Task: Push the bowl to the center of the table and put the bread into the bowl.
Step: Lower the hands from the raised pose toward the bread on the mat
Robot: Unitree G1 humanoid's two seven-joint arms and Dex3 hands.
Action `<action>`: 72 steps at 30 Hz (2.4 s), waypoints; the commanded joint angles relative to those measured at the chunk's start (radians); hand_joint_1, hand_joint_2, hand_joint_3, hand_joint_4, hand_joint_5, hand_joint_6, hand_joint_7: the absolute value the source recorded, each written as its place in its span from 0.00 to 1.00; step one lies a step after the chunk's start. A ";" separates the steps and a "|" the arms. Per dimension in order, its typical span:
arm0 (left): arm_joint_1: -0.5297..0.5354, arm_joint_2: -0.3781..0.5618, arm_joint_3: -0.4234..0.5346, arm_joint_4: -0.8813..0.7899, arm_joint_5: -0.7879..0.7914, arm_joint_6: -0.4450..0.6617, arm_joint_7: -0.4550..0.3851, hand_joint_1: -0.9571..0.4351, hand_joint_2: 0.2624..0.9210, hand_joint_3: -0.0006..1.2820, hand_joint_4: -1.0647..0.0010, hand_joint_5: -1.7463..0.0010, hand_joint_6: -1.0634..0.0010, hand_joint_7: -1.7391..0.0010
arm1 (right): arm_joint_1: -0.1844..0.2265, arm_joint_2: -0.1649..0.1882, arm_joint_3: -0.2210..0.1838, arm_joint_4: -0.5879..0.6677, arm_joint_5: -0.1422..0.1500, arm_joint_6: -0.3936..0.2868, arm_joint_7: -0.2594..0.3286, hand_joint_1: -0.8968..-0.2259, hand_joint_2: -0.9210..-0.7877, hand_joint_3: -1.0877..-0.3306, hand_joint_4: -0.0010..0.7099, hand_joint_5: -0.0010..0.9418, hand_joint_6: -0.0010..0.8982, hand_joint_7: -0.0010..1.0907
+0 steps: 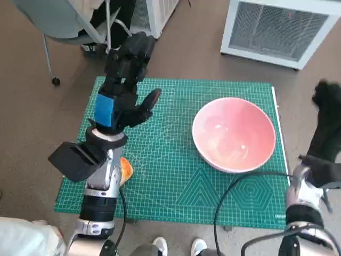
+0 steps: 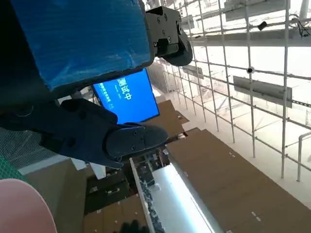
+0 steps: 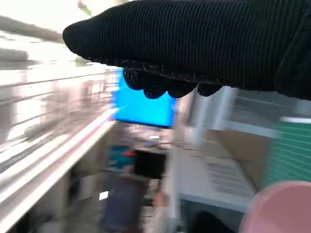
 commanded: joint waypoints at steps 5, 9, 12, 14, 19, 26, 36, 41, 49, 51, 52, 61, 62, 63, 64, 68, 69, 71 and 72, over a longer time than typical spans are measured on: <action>-0.002 0.007 0.010 0.005 -0.016 0.002 -0.010 0.45 1.00 0.35 0.81 0.99 1.00 0.61 | 0.017 0.057 -0.003 0.090 0.001 0.143 -0.004 0.56 0.00 0.30 0.50 0.01 0.20 0.33; -0.003 0.009 0.012 0.005 -0.014 0.005 -0.011 0.45 1.00 0.35 0.81 0.99 1.00 0.61 | 0.009 0.088 0.011 0.104 -0.017 0.193 -0.014 0.55 0.00 0.31 0.50 0.01 0.21 0.32; -0.001 0.010 0.013 0.003 -0.012 0.007 -0.010 0.45 1.00 0.35 0.81 0.99 1.00 0.61 | -0.001 0.102 0.013 0.110 -0.018 0.226 -0.010 0.55 0.00 0.32 0.50 0.01 0.21 0.32; 0.002 0.010 0.012 -0.004 -0.011 0.010 -0.009 0.45 1.00 0.35 0.81 0.99 1.00 0.61 | -0.013 0.114 0.011 0.115 -0.012 0.257 -0.003 0.56 0.00 0.31 0.50 0.01 0.22 0.32; 0.010 0.012 0.012 -0.014 -0.007 0.011 -0.008 0.45 1.00 0.34 0.81 0.99 1.00 0.61 | -0.040 0.139 -0.002 0.123 0.005 0.322 0.024 0.56 0.00 0.31 0.50 0.00 0.22 0.31; 0.026 0.019 0.017 -0.025 -0.012 0.009 -0.012 0.45 1.00 0.34 0.81 0.99 1.00 0.61 | -0.082 0.174 -0.029 0.126 0.030 0.390 0.066 0.56 0.00 0.33 0.48 0.00 0.22 0.30; 0.050 0.034 0.028 -0.033 -0.008 -0.001 -0.009 0.44 1.00 0.33 0.80 0.99 1.00 0.62 | -0.128 0.215 -0.026 0.125 0.022 0.423 0.081 0.53 0.00 0.38 0.47 0.00 0.23 0.30; 0.062 0.042 0.036 -0.034 -0.004 -0.007 -0.001 0.44 1.00 0.32 0.80 0.99 1.00 0.63 | -0.144 0.227 -0.003 0.125 -0.004 0.421 0.065 0.51 0.00 0.39 0.47 0.00 0.23 0.30; 0.074 0.049 0.049 -0.034 0.006 -0.015 0.013 0.43 1.00 0.32 0.79 0.99 0.97 0.66 | -0.174 0.244 0.033 0.124 -0.038 0.429 0.048 0.52 0.00 0.33 0.46 0.00 0.19 0.35; 0.075 0.050 0.051 -0.035 0.009 -0.016 0.018 0.43 1.00 0.31 0.79 0.99 0.96 0.67 | -0.183 0.250 0.041 0.125 -0.044 0.435 0.042 0.54 0.00 0.32 0.45 0.00 0.18 0.37; 0.076 0.051 0.052 -0.036 0.010 -0.016 0.020 0.43 1.00 0.31 0.79 0.99 0.95 0.68 | -0.187 0.252 0.044 0.125 -0.047 0.438 0.038 0.55 0.00 0.31 0.45 0.00 0.16 0.39; 0.082 0.065 0.061 -0.041 0.028 -0.024 0.041 0.42 1.00 0.31 0.78 0.99 0.93 0.70 | -0.217 0.266 0.065 0.131 -0.065 0.479 0.023 0.57 0.00 0.28 0.43 0.00 0.12 0.43; 0.084 0.070 0.064 -0.039 0.034 -0.030 0.045 0.43 1.00 0.31 0.78 0.99 0.93 0.70 | -0.222 0.263 0.066 0.131 -0.066 0.485 0.025 0.57 0.00 0.28 0.43 0.00 0.12 0.43; 0.085 0.074 0.065 -0.037 0.039 -0.034 0.047 0.43 1.00 0.31 0.78 0.99 0.93 0.70 | -0.224 0.260 0.068 0.131 -0.066 0.488 0.026 0.57 0.00 0.28 0.43 0.00 0.12 0.44; 0.088 0.082 0.067 -0.032 0.051 -0.044 0.052 0.43 1.00 0.31 0.78 0.99 0.93 0.70 | -0.228 0.253 0.070 0.131 -0.068 0.492 0.027 0.57 0.00 0.28 0.43 0.00 0.12 0.44; 0.099 0.124 0.071 -0.013 0.111 -0.081 0.068 0.43 1.00 0.31 0.78 0.99 0.92 0.70 | -0.235 0.226 0.079 0.124 -0.072 0.494 0.026 0.58 0.00 0.28 0.43 0.00 0.11 0.44; 0.102 0.137 0.071 -0.008 0.128 -0.088 0.071 0.43 1.00 0.31 0.77 0.99 0.92 0.70 | -0.237 0.220 0.080 0.123 -0.072 0.493 0.027 0.57 0.00 0.29 0.43 0.00 0.12 0.44; 0.111 0.177 0.069 -0.006 0.171 -0.096 0.071 0.43 1.00 0.31 0.76 0.99 0.91 0.70 | -0.240 0.207 0.083 0.120 -0.075 0.488 0.023 0.56 0.00 0.30 0.43 0.00 0.12 0.45; 0.121 0.223 0.067 -0.015 0.206 -0.085 0.058 0.43 1.00 0.30 0.76 0.99 0.91 0.71 | -0.244 0.194 0.086 0.117 -0.081 0.479 0.017 0.55 0.00 0.31 0.44 0.01 0.12 0.45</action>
